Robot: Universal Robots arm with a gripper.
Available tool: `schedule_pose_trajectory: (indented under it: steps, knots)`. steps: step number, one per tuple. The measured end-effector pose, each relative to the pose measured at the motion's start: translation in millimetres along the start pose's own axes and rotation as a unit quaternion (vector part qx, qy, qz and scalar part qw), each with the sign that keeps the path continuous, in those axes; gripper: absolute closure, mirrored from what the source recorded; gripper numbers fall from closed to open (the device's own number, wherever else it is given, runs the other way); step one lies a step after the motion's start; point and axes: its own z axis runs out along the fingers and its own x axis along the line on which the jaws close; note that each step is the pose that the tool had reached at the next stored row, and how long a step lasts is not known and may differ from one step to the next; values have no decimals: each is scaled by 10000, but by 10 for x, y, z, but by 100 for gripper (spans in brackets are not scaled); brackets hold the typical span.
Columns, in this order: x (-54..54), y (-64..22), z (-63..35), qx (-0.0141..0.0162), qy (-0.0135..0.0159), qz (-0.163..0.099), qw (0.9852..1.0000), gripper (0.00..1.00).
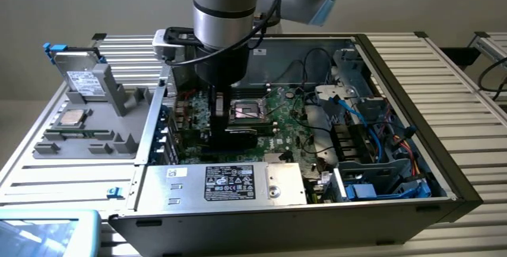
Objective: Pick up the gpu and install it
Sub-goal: 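Insert the gpu into the slot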
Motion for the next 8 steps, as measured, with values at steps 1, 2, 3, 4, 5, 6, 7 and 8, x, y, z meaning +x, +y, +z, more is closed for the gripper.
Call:
schedule_pose_trajectory:
  steps: [1, 2, 3, 4, 5, 6, 7, 8]
  knots:
    - [0, 3, -30, 1, 11, 1, 10000, 58]
    - [1, 6, -56, 2, 22, 2, 10000, 58]
    - [1, 8, -74, 1, 26, 3, 10000, 58]
    - [1, 8, -77, 2, 25, 3, 10000, 58]
    - [1, 8, -77, 2, 24, 3, 10000, 58]
    - [1, 8, -77, 2, 24, 3, 10000, 58]
    - [1, 8, -77, 2, 24, 3, 10000, 58]
    - [1, 8, -77, 2, 24, 3, 10000, 58]
